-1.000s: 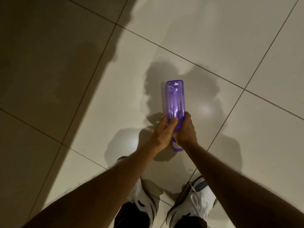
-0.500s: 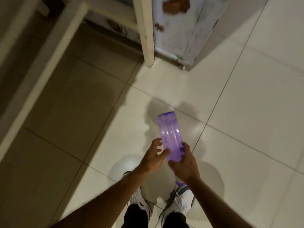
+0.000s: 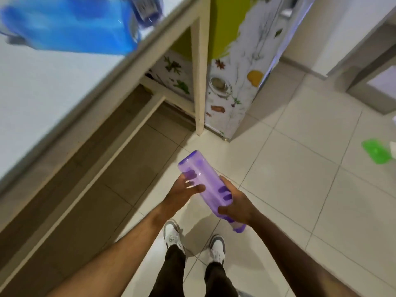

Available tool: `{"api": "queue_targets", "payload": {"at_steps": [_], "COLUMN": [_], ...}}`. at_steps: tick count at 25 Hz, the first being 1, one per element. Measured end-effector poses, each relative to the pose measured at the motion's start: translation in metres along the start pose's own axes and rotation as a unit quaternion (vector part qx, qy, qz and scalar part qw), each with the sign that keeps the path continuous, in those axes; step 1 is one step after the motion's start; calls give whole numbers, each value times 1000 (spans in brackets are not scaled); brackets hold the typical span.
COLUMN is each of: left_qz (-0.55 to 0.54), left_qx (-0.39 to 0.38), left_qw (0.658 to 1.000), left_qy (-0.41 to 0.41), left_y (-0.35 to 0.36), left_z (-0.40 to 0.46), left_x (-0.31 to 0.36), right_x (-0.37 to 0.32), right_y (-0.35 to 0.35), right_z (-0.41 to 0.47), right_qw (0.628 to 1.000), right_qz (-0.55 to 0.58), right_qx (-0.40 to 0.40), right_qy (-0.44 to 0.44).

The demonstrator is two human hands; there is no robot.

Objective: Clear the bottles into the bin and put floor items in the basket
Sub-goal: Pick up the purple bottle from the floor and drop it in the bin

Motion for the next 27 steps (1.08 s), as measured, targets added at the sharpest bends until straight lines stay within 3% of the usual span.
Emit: {"api": "queue_targets", "payload": {"at_steps": [5,12,18,27], "left_qz": [-52,-142,-240,-349], "left_qx": [114,246,379,505], "left_qw": [992,958,889,777], "left_qy": [21,46,92,139], "left_y": [-14,-46,-87,-154], "left_z": [-132,-289,-410,-592], "left_x": [32,-12,-69,-194], "right_x": [-78,-139,-188,-201], "right_y": [19,111,230,446], "right_z": [-69,-117,-164,-263], "right_qw": [992,939,864,785], "right_qz": [-58,-176,-267,-267], "right_qx": [-99,-261,-380,-494], "right_qy": [-55,-141,-193,-263]}}
Point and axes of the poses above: each hand's wrist, its own z-axis towards the middle knuckle, its own y-axis out of the palm, x = y × z, the point moved 1 cm from there along z, towards the middle knuckle, and after that the axes turned 8 degrees about z, right-handed, at the moved point
